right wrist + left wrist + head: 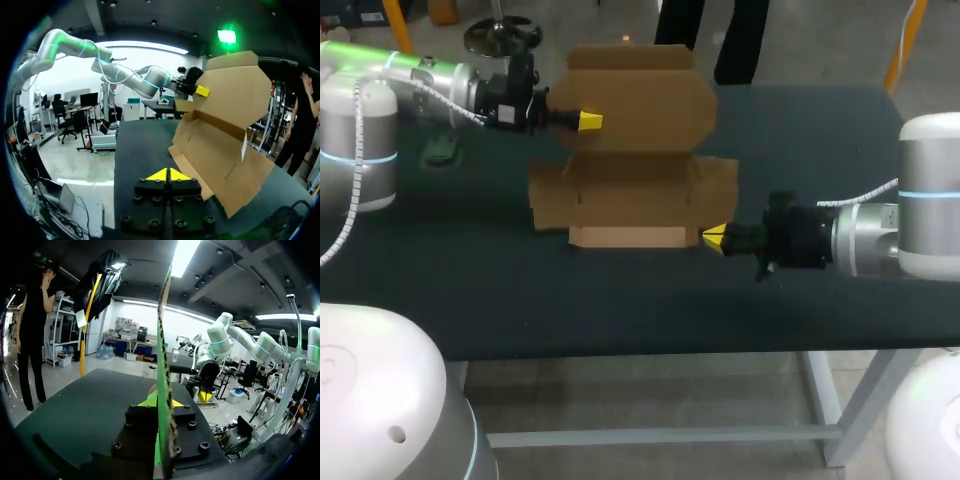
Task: Assemble the packaging by folding the flat box into shape, placing the metal phone stand inside, and closing the box properly
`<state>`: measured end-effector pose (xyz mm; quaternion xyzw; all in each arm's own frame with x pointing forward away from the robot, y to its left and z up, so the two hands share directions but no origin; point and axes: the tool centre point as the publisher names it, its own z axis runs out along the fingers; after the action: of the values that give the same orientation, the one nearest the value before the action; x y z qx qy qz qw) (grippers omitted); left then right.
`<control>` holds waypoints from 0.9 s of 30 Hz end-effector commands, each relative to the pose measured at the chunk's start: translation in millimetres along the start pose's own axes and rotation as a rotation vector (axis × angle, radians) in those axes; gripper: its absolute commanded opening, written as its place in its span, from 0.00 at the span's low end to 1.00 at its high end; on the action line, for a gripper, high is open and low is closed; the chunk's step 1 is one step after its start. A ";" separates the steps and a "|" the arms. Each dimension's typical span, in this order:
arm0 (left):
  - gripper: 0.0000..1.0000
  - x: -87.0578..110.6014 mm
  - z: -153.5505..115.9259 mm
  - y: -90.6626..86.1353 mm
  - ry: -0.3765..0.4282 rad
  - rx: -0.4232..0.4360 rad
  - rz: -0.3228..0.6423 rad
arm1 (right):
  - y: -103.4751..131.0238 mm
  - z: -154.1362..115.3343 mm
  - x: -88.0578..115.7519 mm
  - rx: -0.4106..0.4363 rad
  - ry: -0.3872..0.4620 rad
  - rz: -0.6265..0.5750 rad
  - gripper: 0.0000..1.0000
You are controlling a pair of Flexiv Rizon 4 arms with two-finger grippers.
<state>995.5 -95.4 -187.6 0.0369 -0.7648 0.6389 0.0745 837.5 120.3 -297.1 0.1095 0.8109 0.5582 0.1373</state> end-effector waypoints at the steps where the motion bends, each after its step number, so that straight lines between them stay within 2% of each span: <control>1: 0.00 3.7 -1.1 0.6 -0.004 -0.003 0.001 | -0.6 6.5 0.1 0.002 0.003 0.000 0.00; 9: 0.00 9.7 -4.8 2.9 -0.002 0.006 0.011 | -1.9 18.8 3.0 -0.012 -0.004 0.018 0.00; 11: 0.00 10.3 -5.7 2.8 -0.004 0.007 0.011 | -3.2 23.4 2.3 -0.028 -0.021 0.067 0.00; 27: 0.00 10.7 -6.3 2.6 -0.005 0.009 0.010 | -3.8 28.3 1.9 -0.027 -0.019 0.076 0.00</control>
<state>985.7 -89.3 -187.0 0.0351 -0.7618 0.6432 0.0691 843.0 140.2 -307.6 0.1423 0.7980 0.5718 0.1265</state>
